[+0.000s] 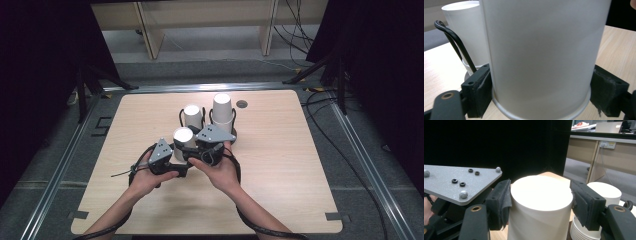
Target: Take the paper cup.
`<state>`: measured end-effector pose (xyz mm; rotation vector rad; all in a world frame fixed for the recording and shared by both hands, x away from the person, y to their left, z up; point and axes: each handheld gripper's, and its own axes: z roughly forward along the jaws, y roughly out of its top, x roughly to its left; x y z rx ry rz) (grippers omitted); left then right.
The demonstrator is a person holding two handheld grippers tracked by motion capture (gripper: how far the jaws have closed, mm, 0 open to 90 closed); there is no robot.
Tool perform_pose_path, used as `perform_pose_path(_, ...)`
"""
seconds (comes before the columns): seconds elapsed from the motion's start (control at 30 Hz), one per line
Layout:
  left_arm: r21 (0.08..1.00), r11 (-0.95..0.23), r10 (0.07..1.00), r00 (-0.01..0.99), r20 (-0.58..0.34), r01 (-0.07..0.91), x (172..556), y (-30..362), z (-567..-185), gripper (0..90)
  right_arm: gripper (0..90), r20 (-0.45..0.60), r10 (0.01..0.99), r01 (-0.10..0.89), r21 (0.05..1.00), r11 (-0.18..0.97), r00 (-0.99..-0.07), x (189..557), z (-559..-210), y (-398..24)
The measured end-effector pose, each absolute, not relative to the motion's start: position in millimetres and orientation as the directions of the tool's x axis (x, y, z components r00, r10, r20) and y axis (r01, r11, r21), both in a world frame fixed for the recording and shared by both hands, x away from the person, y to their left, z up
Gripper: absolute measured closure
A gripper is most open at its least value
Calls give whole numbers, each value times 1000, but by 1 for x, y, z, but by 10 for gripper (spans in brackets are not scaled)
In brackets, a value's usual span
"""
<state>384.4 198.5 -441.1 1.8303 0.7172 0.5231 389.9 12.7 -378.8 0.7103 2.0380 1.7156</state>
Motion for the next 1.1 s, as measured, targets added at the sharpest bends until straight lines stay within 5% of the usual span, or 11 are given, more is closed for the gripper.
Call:
perform_pose_path(0.87,942,-264,682,731,31,205,382,201,-443,269,339,63,585,159,981,115,-809,392,-380,12)
perform_pose_path(1.1,947,-259,678,734,37,191,383,201,-441,280,236,50,584,157,978,135,-810,395,-381,12)
